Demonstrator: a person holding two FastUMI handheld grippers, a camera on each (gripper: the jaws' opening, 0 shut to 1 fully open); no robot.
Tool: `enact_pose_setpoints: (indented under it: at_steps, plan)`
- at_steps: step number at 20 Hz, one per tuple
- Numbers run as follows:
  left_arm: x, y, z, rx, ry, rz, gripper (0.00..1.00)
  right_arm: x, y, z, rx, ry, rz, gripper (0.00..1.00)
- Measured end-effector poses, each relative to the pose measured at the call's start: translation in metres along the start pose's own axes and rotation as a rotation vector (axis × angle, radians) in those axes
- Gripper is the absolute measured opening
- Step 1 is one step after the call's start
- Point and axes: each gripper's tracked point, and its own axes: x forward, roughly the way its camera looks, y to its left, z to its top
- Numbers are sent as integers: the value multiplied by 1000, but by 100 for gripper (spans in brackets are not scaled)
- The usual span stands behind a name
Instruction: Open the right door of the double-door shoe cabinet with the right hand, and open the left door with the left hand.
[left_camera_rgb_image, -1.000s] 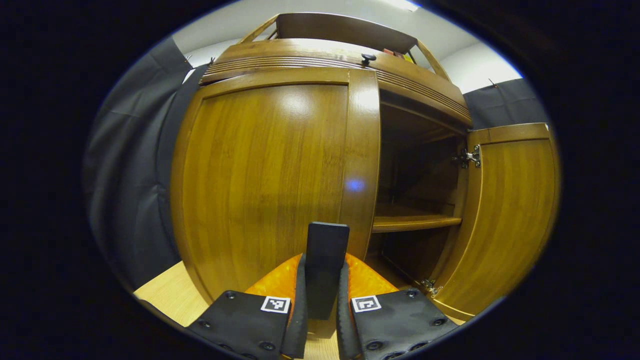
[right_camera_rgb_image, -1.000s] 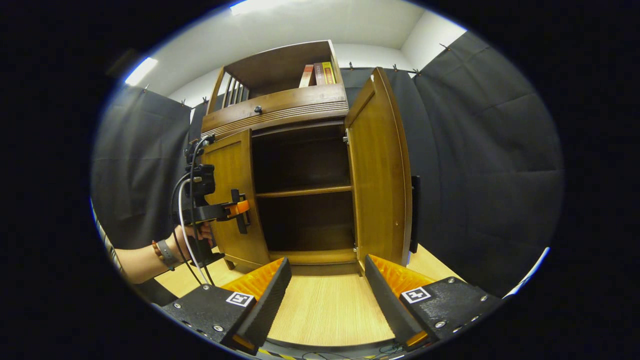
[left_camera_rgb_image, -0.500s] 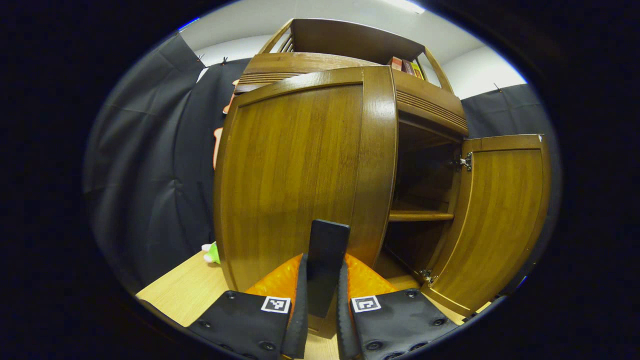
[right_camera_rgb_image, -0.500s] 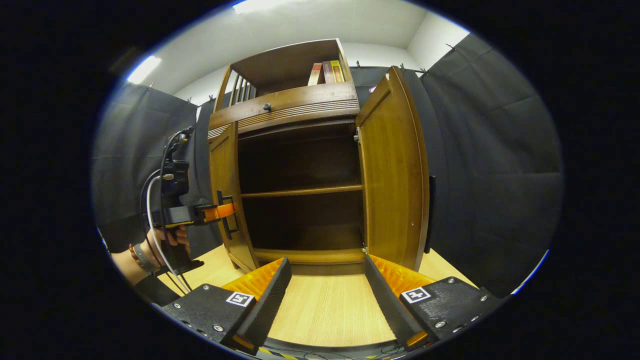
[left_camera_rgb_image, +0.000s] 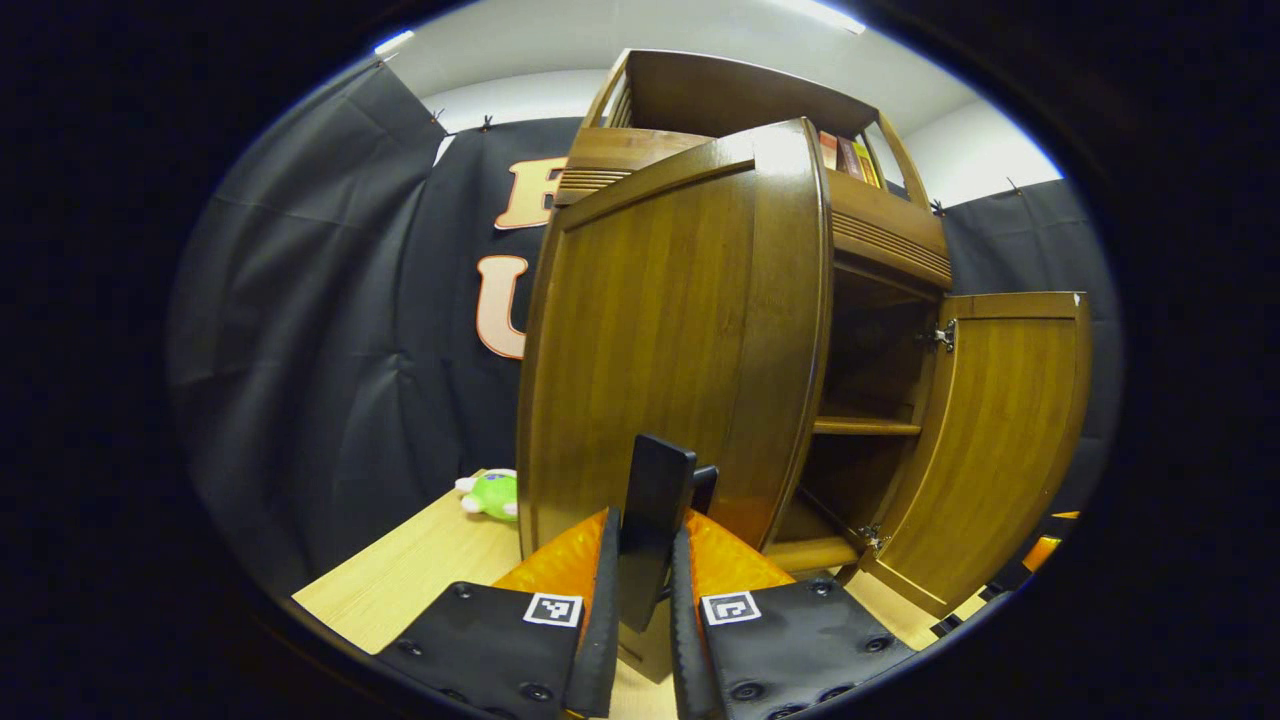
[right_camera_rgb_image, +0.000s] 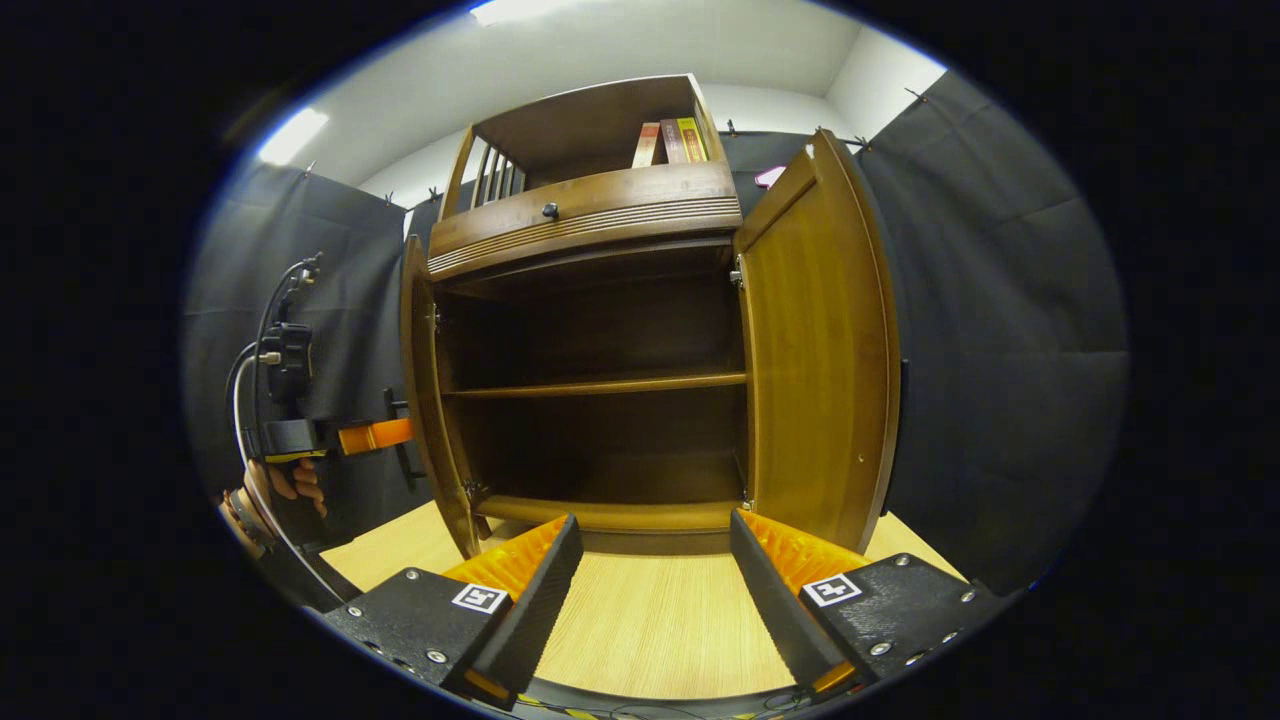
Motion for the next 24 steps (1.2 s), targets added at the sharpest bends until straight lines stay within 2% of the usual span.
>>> enact_pose_setpoints:
  at_steps: [6, 9, 11, 14, 15, 17, 19, 20, 22, 24]
  plan:
    - [-23, 53, 8, -88, -28, 69, 29, 10, 18, 4, -4, 0, 40, 92]
    - [-32, 92, 12, -59, -51, 108, 20, 14, 28, 6, -6, 2, 59, 92]
    - [-32, 104, 17, -63, -61, 69, 9, 18, 35, 6, -8, 2, 71, 92]
    - [-32, 107, 18, -63, -65, 14, 14, 20, 43, 5, -12, 8, 84, 92]
    - [-31, 112, 18, -60, -64, 2, 10, 21, 45, 5, -14, 8, 82, 92]
    - [-32, 124, 21, -55, -67, -26, 10, 21, 47, 3, -13, 9, 79, 92]
    - [-32, 133, 22, -31, -77, -55, 14, 21, 50, 1, -14, 13, 73, 92]
    - [-31, 140, 23, -18, -77, -67, 10, 22, 51, 0, -17, 15, 68, 92]
    - [-28, 149, 24, -16, -64, -102, 14, 23, 54, -1, -13, 13, 61, 92]
    - [-28, 157, 25, -8, -48, -140, 13, 24, 57, -1, -3, 6, 61, 92]
